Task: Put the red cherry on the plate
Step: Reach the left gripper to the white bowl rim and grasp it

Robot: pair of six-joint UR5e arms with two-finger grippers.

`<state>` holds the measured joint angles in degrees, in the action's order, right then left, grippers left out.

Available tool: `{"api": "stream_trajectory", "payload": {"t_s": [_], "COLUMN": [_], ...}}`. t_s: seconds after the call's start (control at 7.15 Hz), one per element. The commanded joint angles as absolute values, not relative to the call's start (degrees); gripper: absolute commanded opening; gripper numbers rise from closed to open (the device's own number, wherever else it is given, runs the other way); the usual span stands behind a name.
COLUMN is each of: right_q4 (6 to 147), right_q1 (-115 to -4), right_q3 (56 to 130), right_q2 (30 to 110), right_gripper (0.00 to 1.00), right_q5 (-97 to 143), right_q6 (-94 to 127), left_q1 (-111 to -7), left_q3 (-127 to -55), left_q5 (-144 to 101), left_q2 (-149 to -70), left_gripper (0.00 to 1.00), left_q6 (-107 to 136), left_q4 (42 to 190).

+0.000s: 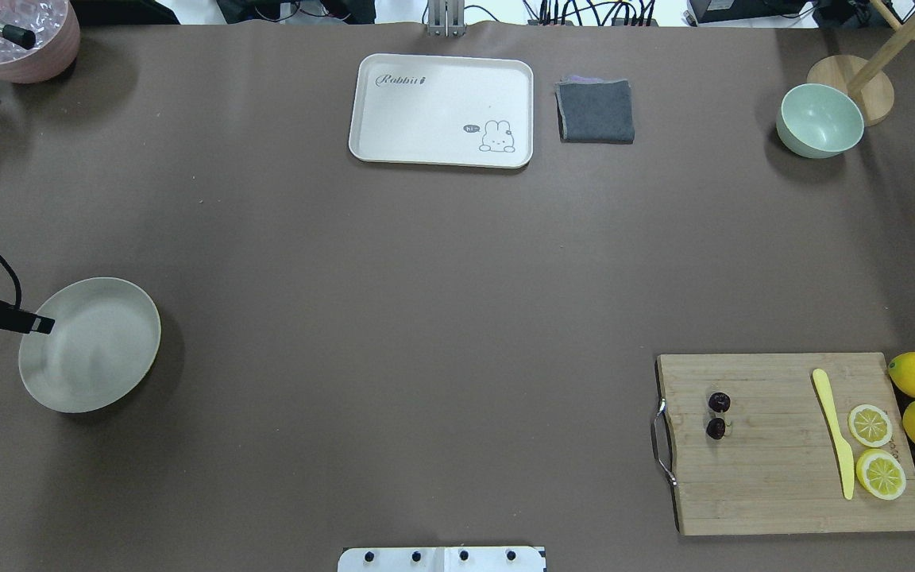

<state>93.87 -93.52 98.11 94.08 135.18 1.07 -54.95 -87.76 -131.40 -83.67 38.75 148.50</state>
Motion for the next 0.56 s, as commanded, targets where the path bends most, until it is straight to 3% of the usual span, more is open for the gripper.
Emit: {"api": "stream_trajectory", "payload": {"t_s": [0.0,0.14,0.42], "right_q4": [94.0,93.9,93.9], "right_q1": [-93.5,-93.5,-93.5], "right_q3": [98.1,98.2,98.1], "right_q2": [94.0,94.0,93.8], "right_gripper": [1.00,1.00,1.00], "right_q5": [135.2,135.2,135.1], "right_q6": [1.1,1.1,1.1], "left_q1": [-54.5,-53.7,-53.6], "left_q3": [-85.4,-84.9,-84.7], "left_q5": [-131.4,-131.4,-131.4], "left_q2": [-85.7,-86.0,-86.3], "left_gripper": [0.84,0.71,0.06], "left_q6": [38.7,38.6,38.6], "left_q4": [148.5,148.5,148.5]}}
